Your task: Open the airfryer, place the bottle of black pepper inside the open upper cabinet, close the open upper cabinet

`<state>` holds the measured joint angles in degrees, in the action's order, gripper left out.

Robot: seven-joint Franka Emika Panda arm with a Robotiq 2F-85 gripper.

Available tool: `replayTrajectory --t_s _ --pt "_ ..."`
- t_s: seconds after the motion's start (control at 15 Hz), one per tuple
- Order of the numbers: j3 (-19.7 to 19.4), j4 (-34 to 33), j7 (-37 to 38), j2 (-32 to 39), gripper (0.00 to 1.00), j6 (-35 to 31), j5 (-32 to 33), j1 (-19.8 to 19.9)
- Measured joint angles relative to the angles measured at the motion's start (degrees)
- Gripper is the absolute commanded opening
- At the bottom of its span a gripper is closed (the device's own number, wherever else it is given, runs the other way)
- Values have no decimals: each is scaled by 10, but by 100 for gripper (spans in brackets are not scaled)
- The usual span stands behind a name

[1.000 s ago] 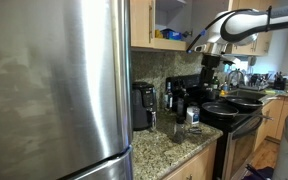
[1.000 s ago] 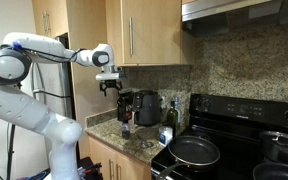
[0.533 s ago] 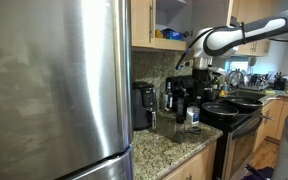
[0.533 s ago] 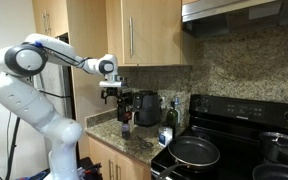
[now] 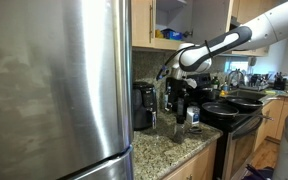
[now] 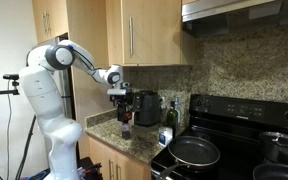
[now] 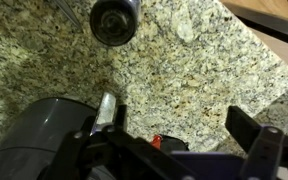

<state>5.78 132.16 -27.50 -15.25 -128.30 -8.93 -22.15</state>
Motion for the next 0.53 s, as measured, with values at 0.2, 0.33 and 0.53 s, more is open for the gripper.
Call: replayTrajectory --t_s 0.2,0.33,0.53 --pt "1 -8 0 1 100 0 -4 1" --pt "6 -6 22 11 100 2 18 9" --pt "12 -4 70 65 100 -71 6 22"
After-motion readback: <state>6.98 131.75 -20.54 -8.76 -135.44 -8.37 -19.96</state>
